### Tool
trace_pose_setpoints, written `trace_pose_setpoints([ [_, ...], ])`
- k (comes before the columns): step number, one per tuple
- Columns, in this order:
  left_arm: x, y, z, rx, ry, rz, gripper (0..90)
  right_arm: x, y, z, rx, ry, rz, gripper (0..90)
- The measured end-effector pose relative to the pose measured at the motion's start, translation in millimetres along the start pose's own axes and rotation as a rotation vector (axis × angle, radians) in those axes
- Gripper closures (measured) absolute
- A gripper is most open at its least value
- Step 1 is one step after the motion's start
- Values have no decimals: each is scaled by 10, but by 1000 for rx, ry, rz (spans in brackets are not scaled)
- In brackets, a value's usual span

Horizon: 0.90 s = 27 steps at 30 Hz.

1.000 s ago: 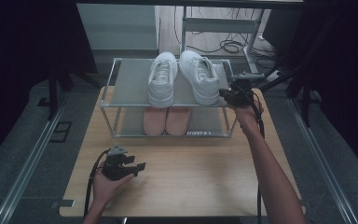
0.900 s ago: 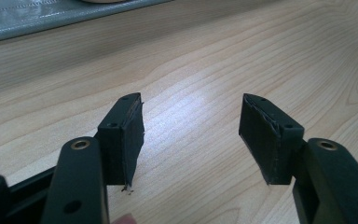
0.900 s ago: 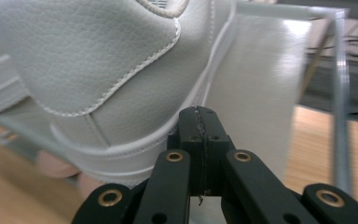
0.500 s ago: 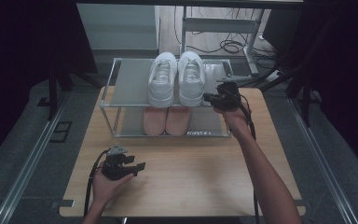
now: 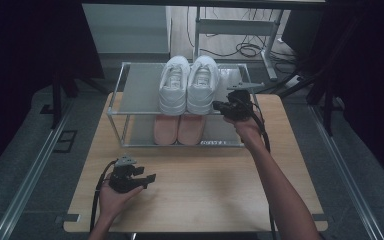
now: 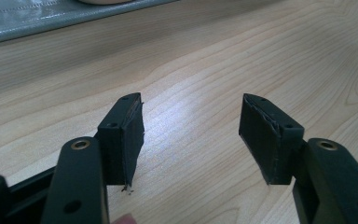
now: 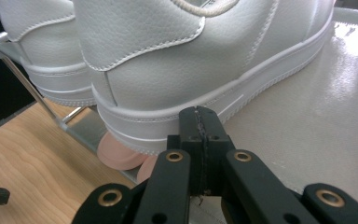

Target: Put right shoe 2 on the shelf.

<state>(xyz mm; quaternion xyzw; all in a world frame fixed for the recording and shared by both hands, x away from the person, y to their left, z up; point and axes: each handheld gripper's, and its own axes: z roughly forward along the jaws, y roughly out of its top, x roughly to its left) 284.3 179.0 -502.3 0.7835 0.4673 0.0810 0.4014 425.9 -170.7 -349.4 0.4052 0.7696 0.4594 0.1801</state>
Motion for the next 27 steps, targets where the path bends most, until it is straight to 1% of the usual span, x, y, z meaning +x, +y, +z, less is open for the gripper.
trace_pose_setpoints([
  [6, -5, -3, 8, 3, 0, 0, 398, -44, -64, -181, -45, 12, 2, 899],
  [11, -12, -3, 16, 5, 1, 1, 398, -105, -186, -349, -65, 11, -11, 899],
  [13, -19, -5, 21, 7, 1, -5, 398, -128, -251, -416, -70, 11, -15, 899],
  [16, -17, -6, 31, 8, 0, 3, 398, -159, -357, -523, -80, 9, -16, 899],
  [17, -22, -8, 36, 9, 0, -2, 398, -169, -394, -560, -84, 11, -15, 899],
  [21, -23, -8, 36, 11, 1, 0, 398, -216, -562, -710, -100, 15, -10, 899],
  [25, -26, -9, 43, 18, 0, 6, 397, -263, -763, -825, -108, 17, -1, 898],
  [27, -30, -10, 47, 18, -1, 4, 397, -284, -880, -870, -102, 17, 2, 897],
])
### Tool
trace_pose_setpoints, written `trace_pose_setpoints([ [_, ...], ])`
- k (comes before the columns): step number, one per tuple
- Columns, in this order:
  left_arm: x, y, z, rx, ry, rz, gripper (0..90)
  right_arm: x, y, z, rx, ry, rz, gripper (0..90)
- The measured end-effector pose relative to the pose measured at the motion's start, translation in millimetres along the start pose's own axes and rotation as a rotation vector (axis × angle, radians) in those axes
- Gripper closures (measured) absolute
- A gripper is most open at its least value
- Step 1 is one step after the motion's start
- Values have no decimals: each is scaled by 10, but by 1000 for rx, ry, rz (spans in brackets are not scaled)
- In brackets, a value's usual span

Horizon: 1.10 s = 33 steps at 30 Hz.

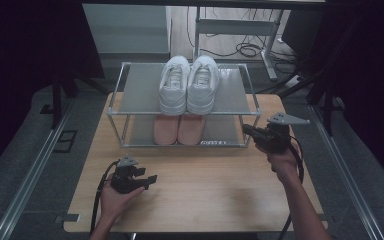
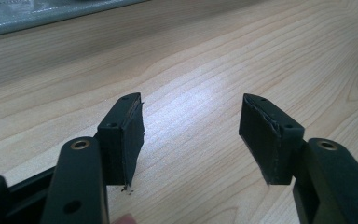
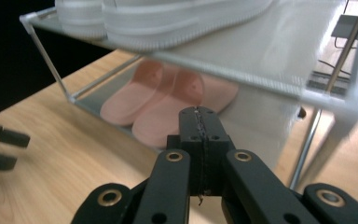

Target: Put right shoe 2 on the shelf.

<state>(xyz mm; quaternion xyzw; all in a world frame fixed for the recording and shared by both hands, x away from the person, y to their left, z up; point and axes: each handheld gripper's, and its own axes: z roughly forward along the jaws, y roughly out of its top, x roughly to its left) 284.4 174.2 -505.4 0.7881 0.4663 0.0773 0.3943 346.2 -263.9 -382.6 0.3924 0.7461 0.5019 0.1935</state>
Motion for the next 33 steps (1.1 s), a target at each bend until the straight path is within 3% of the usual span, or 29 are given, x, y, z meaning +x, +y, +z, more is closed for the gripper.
trace_pose_setpoints([
  [5, 1, 0, 7, -3, 2, 2, 397, -29, -256, -70, 28, 18, -4, 842],
  [8, -11, -2, 11, 2, 0, -7, 397, -40, -413, -96, 43, 39, 1, 753],
  [17, -10, -5, 10, 1, 0, -7, 397, -73, -870, -122, 75, 35, 29, 575],
  [21, -9, -6, 12, -1, 0, -9, 396, -94, -1026, -115, 89, 22, 32, 544],
  [25, -13, -6, 17, -1, 0, -10, 395, -101, -1121, -99, 97, 17, 34, 527],
  [33, 4, -1, 19, -3, 1, -17, 395, -91, -1121, -118, 82, 13, 24, 497],
])
